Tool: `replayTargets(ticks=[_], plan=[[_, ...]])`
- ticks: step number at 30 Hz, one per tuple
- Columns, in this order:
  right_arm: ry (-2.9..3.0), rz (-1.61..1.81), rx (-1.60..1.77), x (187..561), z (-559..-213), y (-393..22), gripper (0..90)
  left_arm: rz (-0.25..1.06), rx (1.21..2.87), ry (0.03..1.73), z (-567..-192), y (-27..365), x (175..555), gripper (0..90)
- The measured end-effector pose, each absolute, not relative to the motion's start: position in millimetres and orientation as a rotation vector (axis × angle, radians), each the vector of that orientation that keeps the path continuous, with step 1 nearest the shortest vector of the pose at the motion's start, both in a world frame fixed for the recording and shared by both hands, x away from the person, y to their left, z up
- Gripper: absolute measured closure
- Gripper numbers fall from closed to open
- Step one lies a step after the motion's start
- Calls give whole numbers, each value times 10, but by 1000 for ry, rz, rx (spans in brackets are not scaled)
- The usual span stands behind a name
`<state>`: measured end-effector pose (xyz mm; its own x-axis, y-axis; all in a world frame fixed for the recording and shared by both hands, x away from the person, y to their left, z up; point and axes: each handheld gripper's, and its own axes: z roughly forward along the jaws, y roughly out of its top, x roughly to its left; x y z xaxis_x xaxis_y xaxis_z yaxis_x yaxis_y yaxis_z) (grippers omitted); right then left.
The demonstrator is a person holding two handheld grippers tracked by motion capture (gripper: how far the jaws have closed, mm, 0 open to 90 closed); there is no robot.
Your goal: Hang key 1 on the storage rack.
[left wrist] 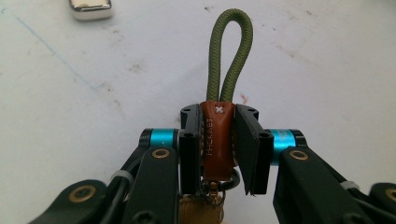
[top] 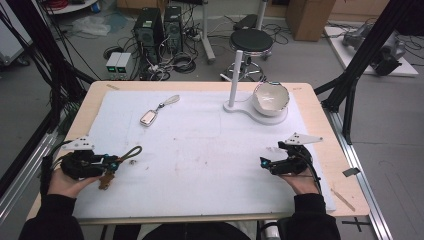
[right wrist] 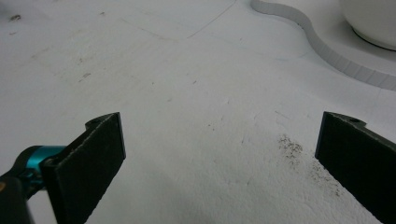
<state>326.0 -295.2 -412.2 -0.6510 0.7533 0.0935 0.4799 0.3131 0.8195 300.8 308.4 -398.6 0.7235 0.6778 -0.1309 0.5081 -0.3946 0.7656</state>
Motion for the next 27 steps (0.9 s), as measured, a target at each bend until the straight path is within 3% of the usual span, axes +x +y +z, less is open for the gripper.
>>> replayTargets(ticks=[27], plan=[[2220,1338,1149,3277,-4111,-3063,6,363,2013,811,-3415,2436,3634,722]])
